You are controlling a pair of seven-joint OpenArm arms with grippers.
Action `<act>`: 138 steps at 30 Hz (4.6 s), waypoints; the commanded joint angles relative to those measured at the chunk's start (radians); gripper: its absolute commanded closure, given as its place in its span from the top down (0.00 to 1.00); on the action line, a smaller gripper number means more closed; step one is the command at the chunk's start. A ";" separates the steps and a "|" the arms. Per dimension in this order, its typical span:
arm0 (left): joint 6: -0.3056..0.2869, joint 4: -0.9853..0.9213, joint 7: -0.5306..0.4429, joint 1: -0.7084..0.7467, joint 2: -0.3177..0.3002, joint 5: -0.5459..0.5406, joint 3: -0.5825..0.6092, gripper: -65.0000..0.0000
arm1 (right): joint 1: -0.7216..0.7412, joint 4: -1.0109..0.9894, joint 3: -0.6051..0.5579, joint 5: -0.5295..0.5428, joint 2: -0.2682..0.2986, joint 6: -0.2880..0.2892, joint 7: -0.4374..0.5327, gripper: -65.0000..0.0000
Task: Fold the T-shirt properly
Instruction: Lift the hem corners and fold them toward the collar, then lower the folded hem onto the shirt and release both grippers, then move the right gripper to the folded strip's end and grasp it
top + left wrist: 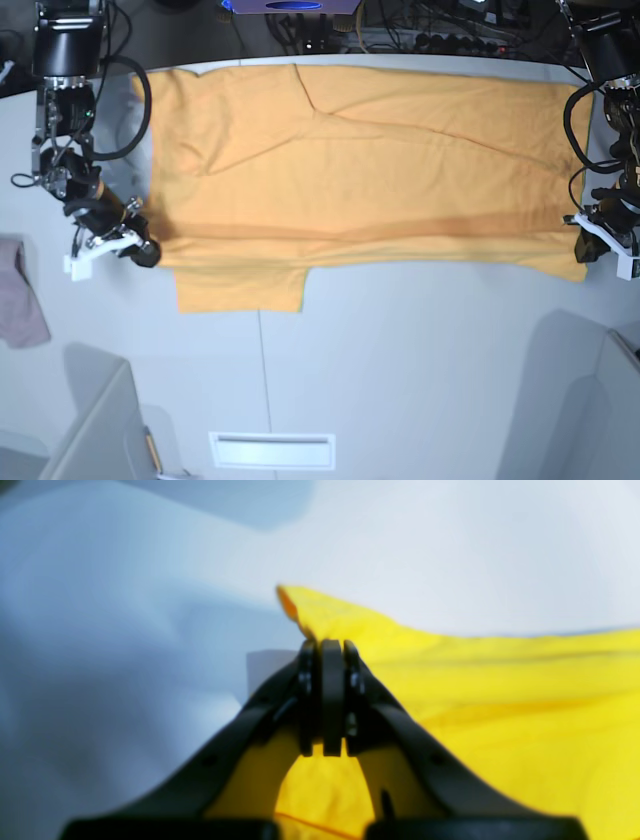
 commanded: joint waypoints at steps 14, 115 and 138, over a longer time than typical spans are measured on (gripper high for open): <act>-0.033 0.021 0.058 -0.018 -0.033 -0.014 -0.079 0.00 | -0.014 0.126 0.121 0.026 -0.035 0.009 -0.166 0.00; -0.082 0.388 0.080 0.418 -0.045 -0.005 -0.316 0.60 | -0.183 0.316 0.182 -0.215 -0.097 0.012 -0.541 0.47; -0.082 0.368 0.080 0.418 -0.047 -0.003 -0.317 0.60 | -0.171 0.319 0.179 -0.270 -0.134 0.018 -0.551 0.27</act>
